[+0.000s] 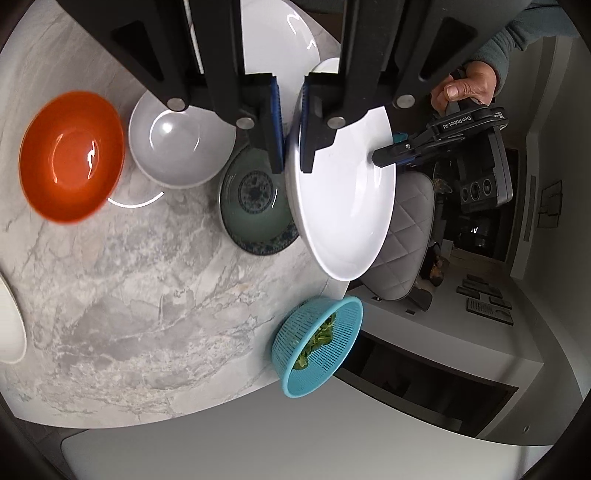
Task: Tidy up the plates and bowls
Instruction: 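Carry the white plate with both grippers and lower it onto the large plate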
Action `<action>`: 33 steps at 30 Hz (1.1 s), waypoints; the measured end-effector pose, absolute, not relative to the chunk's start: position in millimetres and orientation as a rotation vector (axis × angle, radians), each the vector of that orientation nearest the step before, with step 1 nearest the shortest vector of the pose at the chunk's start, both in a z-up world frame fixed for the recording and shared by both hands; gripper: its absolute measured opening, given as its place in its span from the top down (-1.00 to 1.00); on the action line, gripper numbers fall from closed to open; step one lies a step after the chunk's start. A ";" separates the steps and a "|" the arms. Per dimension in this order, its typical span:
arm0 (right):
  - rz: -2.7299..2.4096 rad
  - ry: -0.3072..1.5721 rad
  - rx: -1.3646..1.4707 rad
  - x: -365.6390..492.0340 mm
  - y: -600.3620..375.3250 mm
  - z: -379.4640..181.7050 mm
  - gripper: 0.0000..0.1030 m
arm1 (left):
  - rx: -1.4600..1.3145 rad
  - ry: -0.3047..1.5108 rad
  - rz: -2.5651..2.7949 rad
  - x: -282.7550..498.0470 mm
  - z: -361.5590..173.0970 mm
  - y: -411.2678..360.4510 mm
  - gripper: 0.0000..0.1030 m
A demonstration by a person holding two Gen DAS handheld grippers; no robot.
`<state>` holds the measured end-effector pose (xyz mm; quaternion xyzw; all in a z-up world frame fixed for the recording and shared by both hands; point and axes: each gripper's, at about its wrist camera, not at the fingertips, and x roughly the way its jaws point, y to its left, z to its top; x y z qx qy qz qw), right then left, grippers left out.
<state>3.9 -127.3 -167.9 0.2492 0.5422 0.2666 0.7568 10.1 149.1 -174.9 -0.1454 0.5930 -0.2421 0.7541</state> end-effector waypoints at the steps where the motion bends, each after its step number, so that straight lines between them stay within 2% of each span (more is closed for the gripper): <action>1: 0.577 1.185 0.544 -5.6 -127.8 -170.0 0.79 | -0.320 1.300 -0.532 2.2 -176.9 148.8 0.74; 10: 0.555 1.222 0.565 -67.4 -126.5 -190.1 0.79 | -0.310 1.329 -0.542 -70.6 -186.8 150.1 0.74; 18: 0.545 1.279 0.558 -105.7 -120.0 -220.8 0.79 | -0.267 1.395 -0.536 -122.3 -224.9 146.2 0.74; 33: 0.465 1.375 0.574 -138.2 -127.2 -296.8 0.80 | -0.184 1.434 -0.502 -141.2 -278.6 125.8 0.74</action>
